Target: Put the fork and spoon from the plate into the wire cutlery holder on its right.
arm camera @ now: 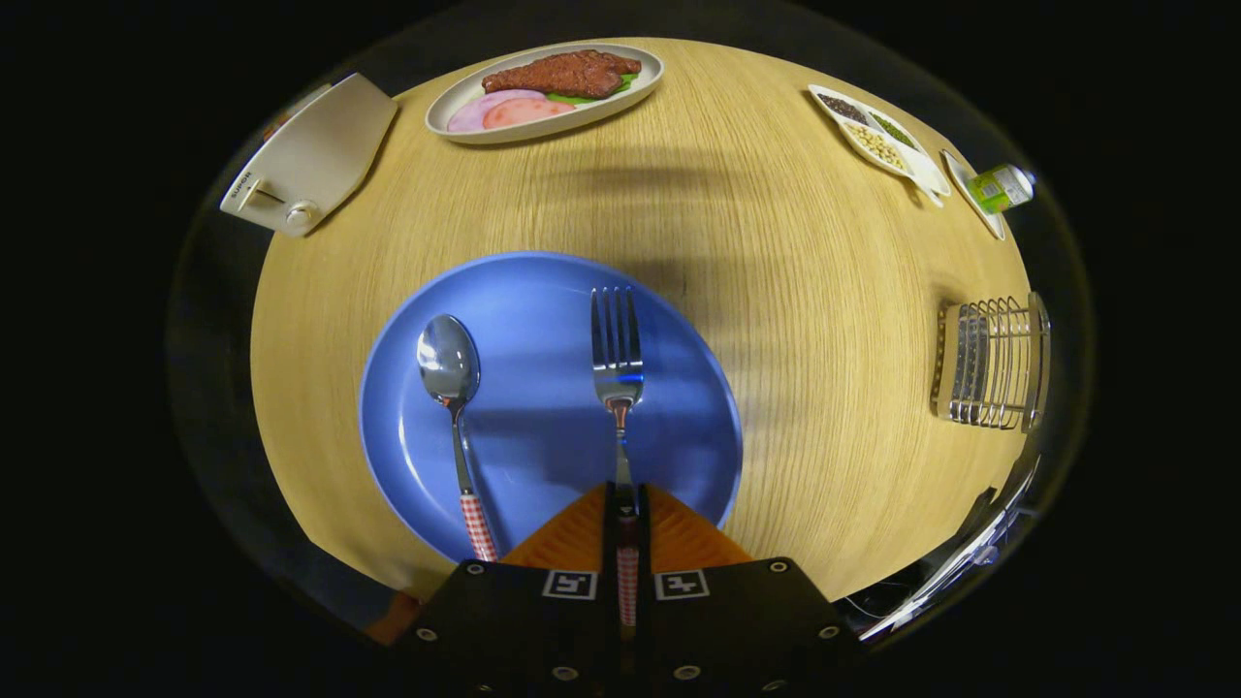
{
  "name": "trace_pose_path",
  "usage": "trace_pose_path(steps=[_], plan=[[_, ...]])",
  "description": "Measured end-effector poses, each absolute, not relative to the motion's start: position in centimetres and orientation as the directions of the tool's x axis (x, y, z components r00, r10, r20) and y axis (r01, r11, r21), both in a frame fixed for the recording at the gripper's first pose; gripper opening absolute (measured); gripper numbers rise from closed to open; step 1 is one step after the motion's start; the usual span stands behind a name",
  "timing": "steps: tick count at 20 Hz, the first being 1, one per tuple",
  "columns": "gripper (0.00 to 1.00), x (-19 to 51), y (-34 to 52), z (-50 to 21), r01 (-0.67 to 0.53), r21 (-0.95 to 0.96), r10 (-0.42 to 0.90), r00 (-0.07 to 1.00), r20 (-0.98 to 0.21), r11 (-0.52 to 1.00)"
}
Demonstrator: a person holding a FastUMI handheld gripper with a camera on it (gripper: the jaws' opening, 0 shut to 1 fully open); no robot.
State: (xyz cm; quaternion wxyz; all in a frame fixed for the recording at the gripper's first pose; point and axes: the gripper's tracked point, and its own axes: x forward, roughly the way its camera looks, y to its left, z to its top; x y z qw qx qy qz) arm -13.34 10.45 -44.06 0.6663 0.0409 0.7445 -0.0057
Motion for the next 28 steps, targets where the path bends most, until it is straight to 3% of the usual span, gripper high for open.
trace_pose_path(steps=[9, 15, 20, 28], plan=[[0.07, -12.7, 1.1, -36.6, 0.122, 0.065, 0.067, -0.015, -0.998, 0.99], [0.07, -12.7, -8.3, -33.4, 0.158, 0.01, 0.015, -0.036, -0.999, 0.987], [0.07, -13.4, -13.4, -32.3, 0.15, 0.007, 0.028, -0.141, -0.99, 0.989], [0.07, -15.4, -16.3, -33.4, 0.046, 0.066, 0.079, -0.413, -0.907, 0.997]])
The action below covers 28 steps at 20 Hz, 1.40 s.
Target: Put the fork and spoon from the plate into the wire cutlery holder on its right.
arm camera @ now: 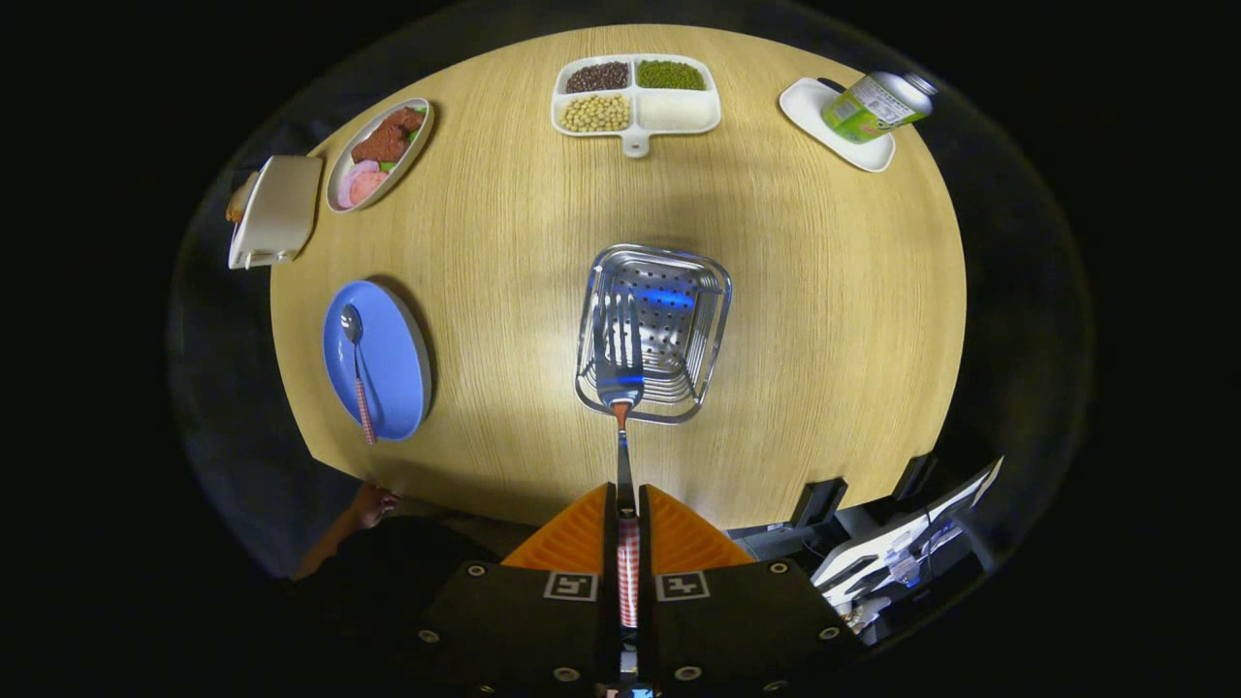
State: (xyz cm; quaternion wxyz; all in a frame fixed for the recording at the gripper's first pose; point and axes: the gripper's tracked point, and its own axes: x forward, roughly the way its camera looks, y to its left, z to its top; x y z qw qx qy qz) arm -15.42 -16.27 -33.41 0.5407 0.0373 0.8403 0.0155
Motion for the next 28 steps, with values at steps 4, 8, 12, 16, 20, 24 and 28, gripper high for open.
trace_pose_path(steps=[4, 8, 12, 16, 20, 24, 28], plan=[[0.07, -15.0, -18.0, -33.8, 0.001, 0.062, 0.053, -0.517, -0.854, 0.998], [0.08, -13.4, -18.2, -34.5, -0.048, 0.079, 0.035, -0.59, -0.807, 0.996], [0.08, -12.8, -18.0, -35.4, -0.101, 0.085, -0.002, -0.657, -0.754, 0.991], [0.11, -12.1, -17.2, -35.9, -0.067, 0.101, 0.028, -0.685, -0.728, 0.993], [0.14, -11.2, -17.0, -36.2, -0.021, 0.118, 0.074, -0.668, -0.741, 0.993], [0.4, -10.2, -17.1, -35.7, 0.034, 0.134, 0.127, -0.605, -0.786, 0.99], [0.55, -9.3, -16.1, -34.5, 0.07, 0.161, 0.175, -0.504, -0.846, 0.984]])
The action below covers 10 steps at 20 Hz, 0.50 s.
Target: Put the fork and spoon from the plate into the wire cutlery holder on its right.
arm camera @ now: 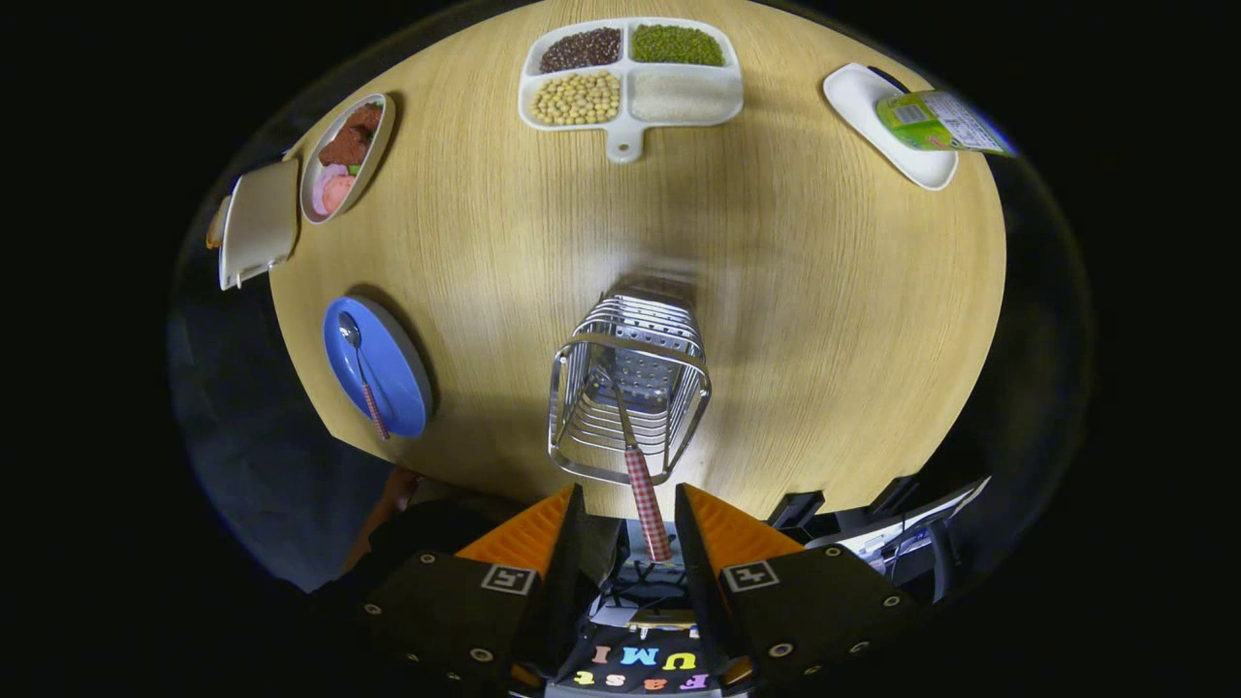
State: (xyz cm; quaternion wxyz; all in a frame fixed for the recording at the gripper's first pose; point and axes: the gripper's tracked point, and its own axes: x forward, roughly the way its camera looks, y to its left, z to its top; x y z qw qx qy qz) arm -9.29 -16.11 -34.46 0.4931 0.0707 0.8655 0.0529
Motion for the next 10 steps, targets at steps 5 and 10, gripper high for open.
trace_pose_path(steps=[5, 10], plan=[[0.84, -8.6, -12.3, -32.2, 0.035, 0.223, 0.221, -0.351, -0.91, 0.974], [0.99, -8.9, -8.4, -31.6, -0.033, 0.21, 0.198, -0.218, -0.956, 0.977]])
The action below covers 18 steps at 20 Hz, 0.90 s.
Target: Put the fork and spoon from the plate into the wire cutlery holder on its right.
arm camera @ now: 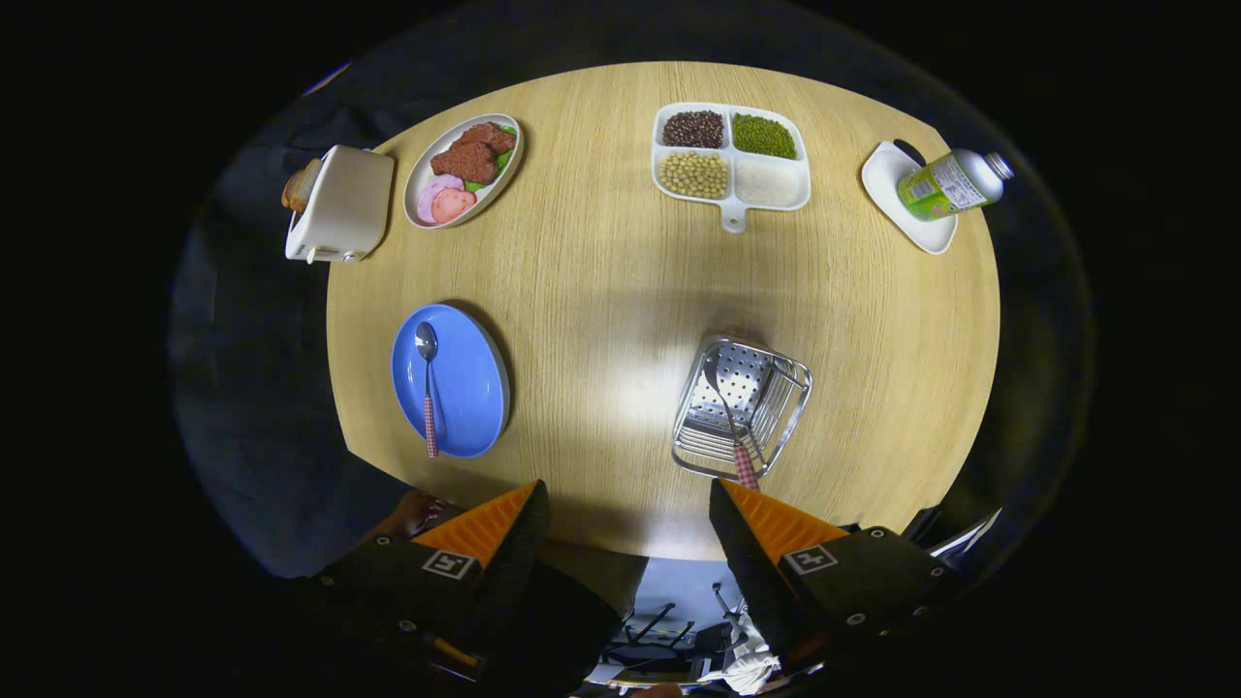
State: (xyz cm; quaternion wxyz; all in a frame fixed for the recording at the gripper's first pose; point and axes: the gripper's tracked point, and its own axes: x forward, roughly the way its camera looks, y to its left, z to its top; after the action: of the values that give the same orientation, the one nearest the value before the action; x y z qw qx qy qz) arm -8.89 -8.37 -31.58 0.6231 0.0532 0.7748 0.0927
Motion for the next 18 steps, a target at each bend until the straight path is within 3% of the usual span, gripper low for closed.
trace_pose_path(steps=[6, 18], plan=[[0.99, -8.8, -1.3, -32.5, -0.104, 0.194, 0.189, -0.06, -0.98, 0.975], [0.97, -13.7, 16.2, -40.4, -0.148, 0.211, 0.189, -0.151, -0.97, 0.966]])
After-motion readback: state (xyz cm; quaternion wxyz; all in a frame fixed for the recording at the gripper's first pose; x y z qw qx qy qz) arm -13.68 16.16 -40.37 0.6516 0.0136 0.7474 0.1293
